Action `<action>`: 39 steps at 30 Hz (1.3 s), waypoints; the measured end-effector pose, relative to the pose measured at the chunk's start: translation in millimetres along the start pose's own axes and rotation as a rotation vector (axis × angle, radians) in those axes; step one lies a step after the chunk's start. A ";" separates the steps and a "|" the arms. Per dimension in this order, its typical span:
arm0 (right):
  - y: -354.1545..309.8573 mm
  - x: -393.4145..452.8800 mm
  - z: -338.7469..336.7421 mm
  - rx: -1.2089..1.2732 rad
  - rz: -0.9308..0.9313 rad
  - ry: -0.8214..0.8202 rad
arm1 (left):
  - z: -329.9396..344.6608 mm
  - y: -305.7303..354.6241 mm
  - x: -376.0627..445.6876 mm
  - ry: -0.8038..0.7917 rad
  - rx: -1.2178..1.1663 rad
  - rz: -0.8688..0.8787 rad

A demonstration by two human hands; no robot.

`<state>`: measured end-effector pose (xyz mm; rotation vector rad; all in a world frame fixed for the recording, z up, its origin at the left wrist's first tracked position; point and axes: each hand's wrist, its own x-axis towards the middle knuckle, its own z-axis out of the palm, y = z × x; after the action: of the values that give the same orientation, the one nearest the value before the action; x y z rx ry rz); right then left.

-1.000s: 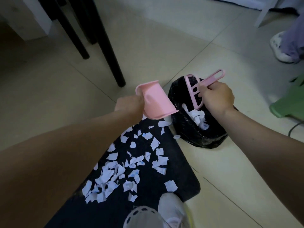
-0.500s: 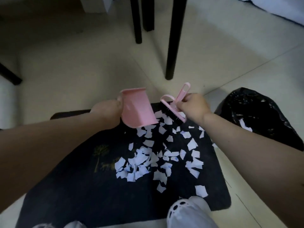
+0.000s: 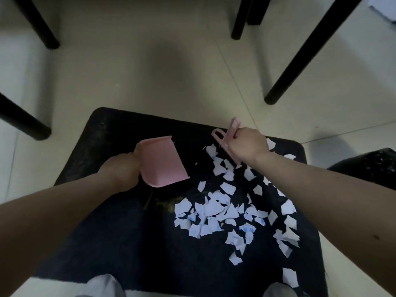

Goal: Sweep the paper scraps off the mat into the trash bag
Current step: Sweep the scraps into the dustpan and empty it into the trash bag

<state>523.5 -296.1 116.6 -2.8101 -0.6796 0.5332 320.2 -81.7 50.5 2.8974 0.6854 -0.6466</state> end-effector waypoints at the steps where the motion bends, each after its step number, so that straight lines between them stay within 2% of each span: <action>1: -7.2 6.1 4.5 0.021 -0.001 0.010 | 9.6 -9.1 2.0 -0.002 -0.014 -0.003; 7: -46.1 40.8 37.0 0.036 -0.023 -0.022 | 39.2 -48.7 9.8 0.000 -0.116 -0.117; 14: -89.6 60.9 89.9 0.119 -0.022 0.119 | 49.6 -50.7 25.8 -0.070 -0.054 -0.131; 22: -112.4 36.6 119.5 0.257 -0.209 -0.069 | 61.7 -51.1 25.4 -0.106 -0.060 -0.173; 25: -101.7 36.2 104.9 0.402 -0.172 -0.071 | 62.2 -50.9 23.2 -0.081 -0.065 -0.169; 29: -80.7 43.4 81.2 0.502 -0.072 0.040 | 65.0 -52.4 19.6 -0.043 -0.094 -0.142; 35: -27.5 62.2 48.5 0.345 0.108 0.263 | 57.8 -42.0 23.6 0.064 -0.105 -0.047; 39: 4.2 63.9 36.9 0.227 0.212 0.321 | 43.3 -7.4 41.2 0.028 -0.016 0.075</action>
<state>563.7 -265.5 62.7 -2.6761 -0.2425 0.1690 333.7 -66.3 -6.1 2.9071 0.5792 -0.5901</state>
